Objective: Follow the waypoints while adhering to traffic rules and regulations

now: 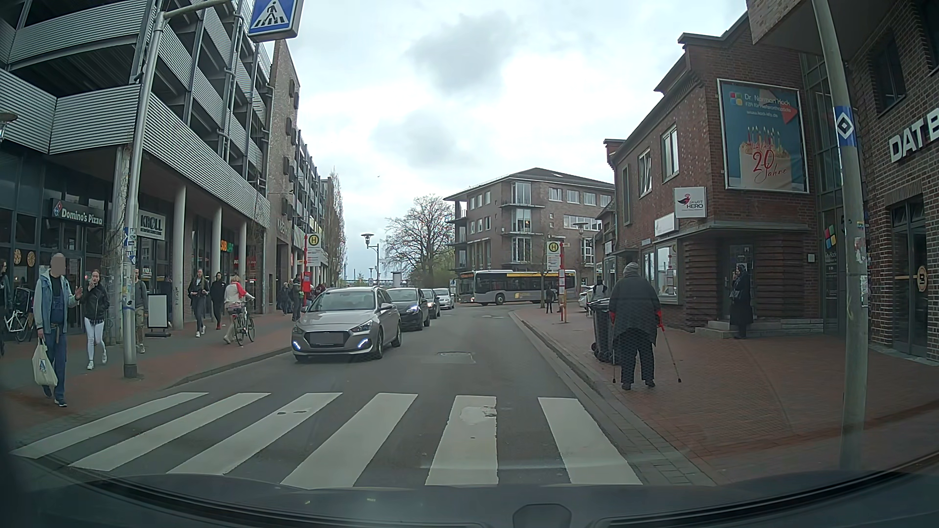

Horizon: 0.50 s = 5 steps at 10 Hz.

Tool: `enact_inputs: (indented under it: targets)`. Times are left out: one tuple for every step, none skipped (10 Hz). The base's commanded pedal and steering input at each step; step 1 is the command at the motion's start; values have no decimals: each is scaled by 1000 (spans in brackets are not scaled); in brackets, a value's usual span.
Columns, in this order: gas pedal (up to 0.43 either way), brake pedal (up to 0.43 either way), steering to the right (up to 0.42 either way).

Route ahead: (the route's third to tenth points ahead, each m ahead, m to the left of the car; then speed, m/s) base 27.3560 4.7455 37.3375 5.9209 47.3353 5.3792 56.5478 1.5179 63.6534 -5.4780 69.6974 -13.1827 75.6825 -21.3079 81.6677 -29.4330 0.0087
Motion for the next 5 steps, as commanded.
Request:
enact_inputs:
  targets:
    - [0,274,1]
    - [0,274,1]
    - [0,274,1]
    - [0,274,1]
    - [0,274,1]
